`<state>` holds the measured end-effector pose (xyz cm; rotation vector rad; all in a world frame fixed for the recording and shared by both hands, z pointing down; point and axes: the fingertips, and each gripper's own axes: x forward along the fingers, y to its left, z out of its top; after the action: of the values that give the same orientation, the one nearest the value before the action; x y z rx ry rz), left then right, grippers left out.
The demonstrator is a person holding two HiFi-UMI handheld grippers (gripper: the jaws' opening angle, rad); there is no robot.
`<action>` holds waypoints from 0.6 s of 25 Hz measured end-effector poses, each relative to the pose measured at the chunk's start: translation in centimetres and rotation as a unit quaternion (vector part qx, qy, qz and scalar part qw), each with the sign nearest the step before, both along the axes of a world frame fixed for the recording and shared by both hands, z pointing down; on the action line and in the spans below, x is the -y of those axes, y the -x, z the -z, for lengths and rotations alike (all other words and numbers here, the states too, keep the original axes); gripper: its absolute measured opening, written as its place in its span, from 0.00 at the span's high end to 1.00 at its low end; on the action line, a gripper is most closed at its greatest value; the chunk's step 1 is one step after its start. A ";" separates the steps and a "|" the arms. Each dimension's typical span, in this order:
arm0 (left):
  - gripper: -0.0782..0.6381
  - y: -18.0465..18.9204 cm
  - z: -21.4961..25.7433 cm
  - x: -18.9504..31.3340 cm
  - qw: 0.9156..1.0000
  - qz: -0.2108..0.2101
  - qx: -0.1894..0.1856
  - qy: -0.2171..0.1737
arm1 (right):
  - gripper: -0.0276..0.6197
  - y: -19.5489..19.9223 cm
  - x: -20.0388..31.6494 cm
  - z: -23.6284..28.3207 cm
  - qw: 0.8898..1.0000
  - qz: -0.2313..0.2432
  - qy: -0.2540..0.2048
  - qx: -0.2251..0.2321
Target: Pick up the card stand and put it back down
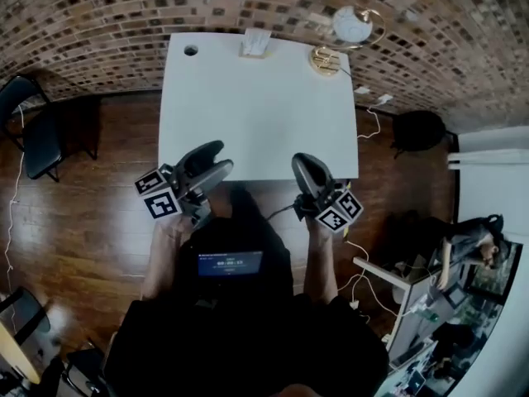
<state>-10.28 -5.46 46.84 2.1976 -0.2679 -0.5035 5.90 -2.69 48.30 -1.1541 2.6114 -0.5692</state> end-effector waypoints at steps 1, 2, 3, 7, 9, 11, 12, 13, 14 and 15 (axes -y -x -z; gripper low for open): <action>0.51 -0.1 0.3 -1.0 1.000 -0.006 -0.006 -0.002 | 0.89 0.5 -1.3 0.8 1.000 0.006 -0.005 -0.010; 0.51 -0.2 0.8 -2.0 1.000 -0.012 -0.011 -0.007 | 0.89 0.9 -2.5 1.5 1.000 0.012 -0.010 -0.019; 0.51 -0.3 1.2 -2.9 1.000 -0.016 -0.015 -0.013 | 0.89 1.2 -3.3 2.4 0.999 0.016 -0.018 -0.025; 0.51 0.4 2.7 -5.2 0.999 -0.014 -0.023 -0.033 | 0.89 2.9 -5.1 5.7 0.998 0.022 -0.054 -0.017; 0.51 0.8 3.2 -6.1 0.999 -0.005 -0.026 -0.035 | 0.89 4.0 -5.8 6.8 0.997 0.033 -0.067 -0.017; 0.51 0.9 3.5 -6.9 0.999 0.002 -0.027 -0.036 | 0.89 4.8 -6.7 7.4 0.996 0.050 -0.075 -0.020; 0.51 0.7 3.5 -7.2 0.999 0.004 -0.027 -0.036 | 0.89 5.0 -7.2 7.7 0.995 0.057 -0.078 -0.019; 0.51 0.3 3.6 -7.5 0.999 0.006 -0.026 -0.036 | 0.89 5.0 -7.7 8.1 0.994 0.063 -0.082 -0.017; 0.51 -0.2 3.7 -7.7 0.999 0.006 -0.025 -0.036 | 0.89 4.8 -8.3 8.4 0.994 0.069 -0.084 -0.015; 0.51 -1.0 3.8 -7.9 0.999 0.006 -0.023 -0.035 | 0.89 4.4 -9.0 8.6 0.993 0.074 -0.086 -0.014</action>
<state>-9.31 2.48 43.08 2.2505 -0.2426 -0.5772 1.49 6.36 39.70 -0.9304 2.7231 -0.3487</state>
